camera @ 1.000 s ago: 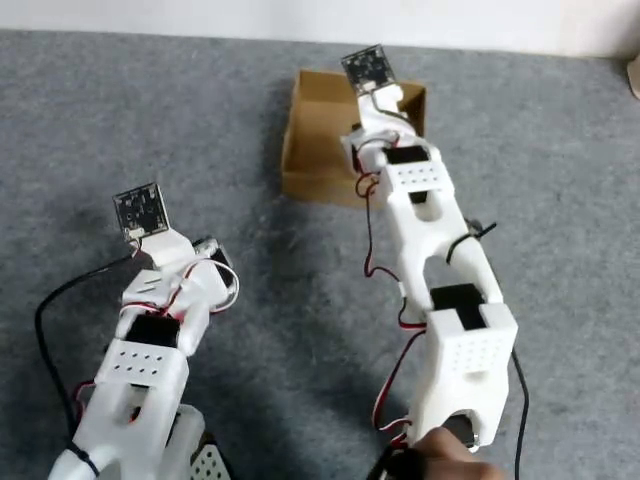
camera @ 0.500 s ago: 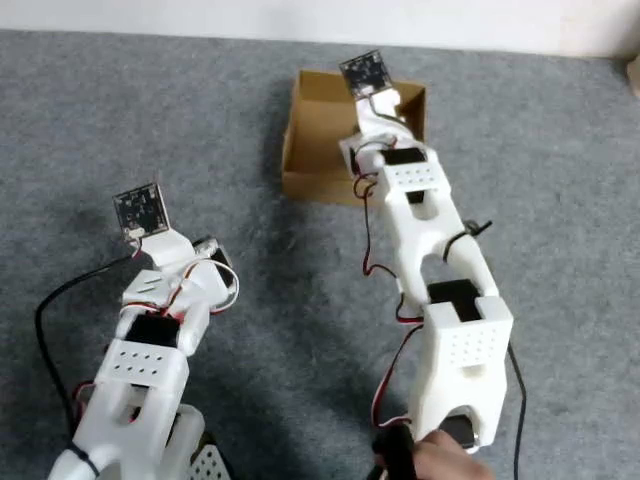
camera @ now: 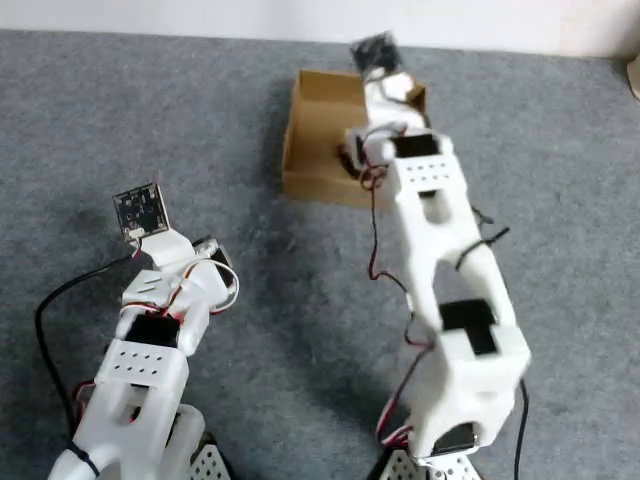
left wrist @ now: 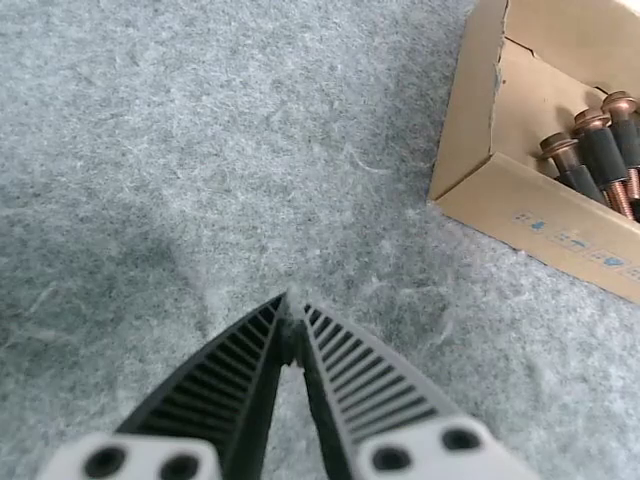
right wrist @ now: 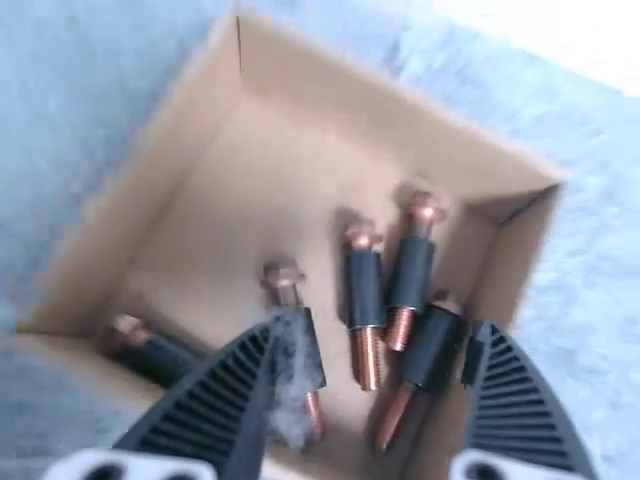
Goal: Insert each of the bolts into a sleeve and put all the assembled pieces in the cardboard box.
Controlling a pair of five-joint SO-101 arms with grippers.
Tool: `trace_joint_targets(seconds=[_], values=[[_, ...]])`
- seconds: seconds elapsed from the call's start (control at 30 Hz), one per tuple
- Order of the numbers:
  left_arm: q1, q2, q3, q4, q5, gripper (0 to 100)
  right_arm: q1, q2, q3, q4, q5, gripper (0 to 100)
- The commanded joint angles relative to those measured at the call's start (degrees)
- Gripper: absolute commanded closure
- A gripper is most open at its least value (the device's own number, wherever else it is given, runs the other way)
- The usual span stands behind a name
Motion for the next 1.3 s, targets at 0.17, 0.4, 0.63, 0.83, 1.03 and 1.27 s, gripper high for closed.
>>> trace_joint_targets(seconds=[0.17,0.4,0.63,0.83,1.03,1.27], values=[[-1.36,-7.96,-3.38,5.89,-10.73,99,-0.75,-26.33,9.63,7.78,-5.63,75.2],[0.22,-33.63,-3.12,30.68,-16.97,99,-0.75,-51.91,35.74,7.25,-5.63,75.2],[-0.13,-53.49,4.53,50.11,-25.23,99,-0.4,-81.27,64.31,-0.48,-5.19,75.2],[-0.04,-51.12,12.35,54.15,-30.24,99,0.48,-105.63,82.77,-0.4,-5.27,75.2],[-0.4,-52.62,20.09,54.68,-30.33,99,1.36,-118.55,102.64,1.27,-5.54,75.3],[-3.56,-52.62,20.0,54.68,-30.33,99,4.62,-117.41,110.11,3.21,-5.54,75.3]])
